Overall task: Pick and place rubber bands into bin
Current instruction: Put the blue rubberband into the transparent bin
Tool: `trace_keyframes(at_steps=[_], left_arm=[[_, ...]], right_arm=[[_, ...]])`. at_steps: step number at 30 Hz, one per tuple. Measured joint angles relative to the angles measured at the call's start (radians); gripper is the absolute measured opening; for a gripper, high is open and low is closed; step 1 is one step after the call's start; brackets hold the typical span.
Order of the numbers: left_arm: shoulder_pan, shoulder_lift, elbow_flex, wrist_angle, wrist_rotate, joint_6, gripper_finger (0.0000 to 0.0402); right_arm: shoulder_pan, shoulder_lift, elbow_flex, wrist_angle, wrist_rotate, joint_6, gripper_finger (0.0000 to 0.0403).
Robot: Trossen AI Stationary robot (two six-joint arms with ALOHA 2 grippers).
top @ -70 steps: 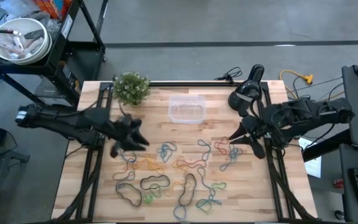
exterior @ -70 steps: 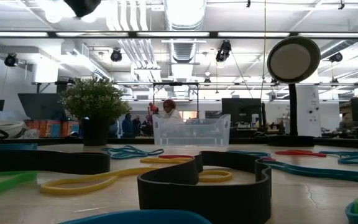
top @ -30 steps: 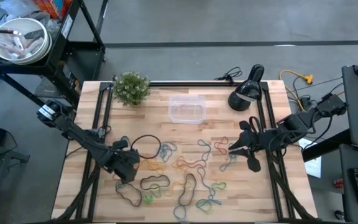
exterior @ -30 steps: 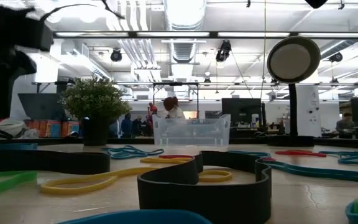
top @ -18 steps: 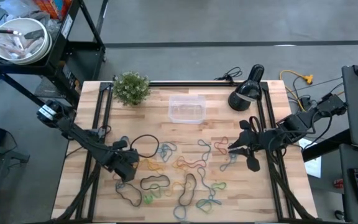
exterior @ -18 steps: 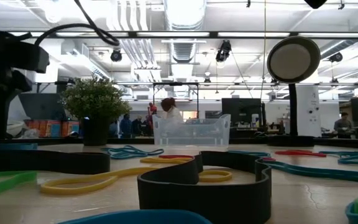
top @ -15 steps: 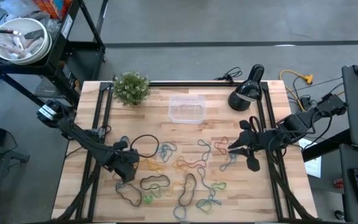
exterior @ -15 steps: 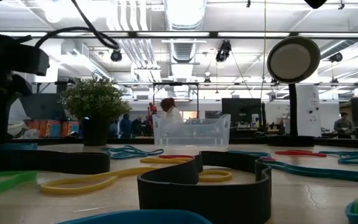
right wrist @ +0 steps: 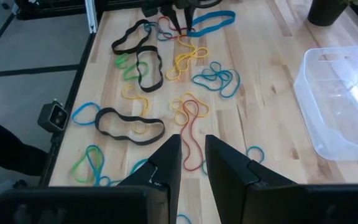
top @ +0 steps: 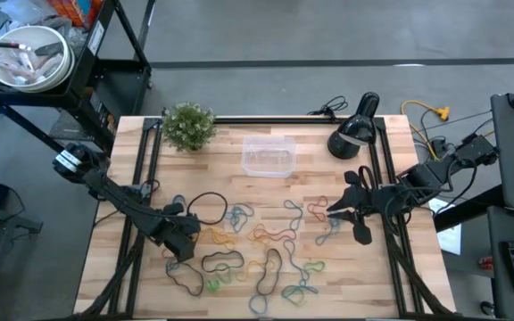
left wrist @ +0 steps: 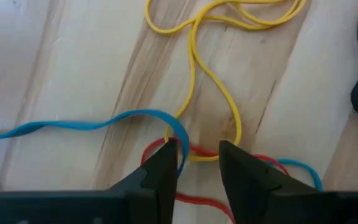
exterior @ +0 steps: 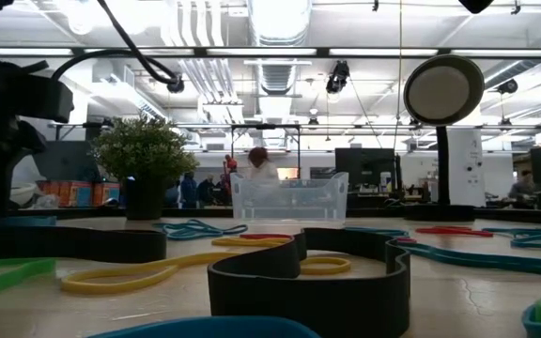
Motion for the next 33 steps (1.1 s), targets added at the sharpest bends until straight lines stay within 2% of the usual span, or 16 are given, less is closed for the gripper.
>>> trace_keyframes(at_steps=[7,12,20,23,26,30,33], left_arm=[[0.000,0.000,0.000,0.000,-0.001,-0.001,0.0009],[0.000,0.000,0.016,-0.004,-0.001,-0.001,0.0001],[0.000,-0.043,0.144,-0.012,-0.017,0.041,0.0000],[0.001,-0.080,0.204,-0.009,-0.062,0.091,0.0000],[0.009,-0.124,0.257,0.014,-0.150,0.153,0.0000],[0.040,-0.189,0.292,0.117,-0.288,0.271,0.0000],[0.093,-0.216,0.304,0.194,-0.348,0.392,0.0000]], right_arm=[[0.000,0.000,0.000,-0.001,0.000,0.000,0.0068],[0.000,0.000,0.000,-0.002,0.000,0.000,0.0068],[0.001,0.000,0.000,-0.003,0.000,0.000,0.0068],[0.001,0.000,0.000,-0.003,0.000,0.000,0.0068],[0.001,0.000,0.000,-0.003,0.000,-0.004,0.0068],[0.001,0.000,0.000,-0.003,0.000,-0.004,0.0068],[0.001,0.000,0.000,-0.003,0.000,-0.004,0.0068]])
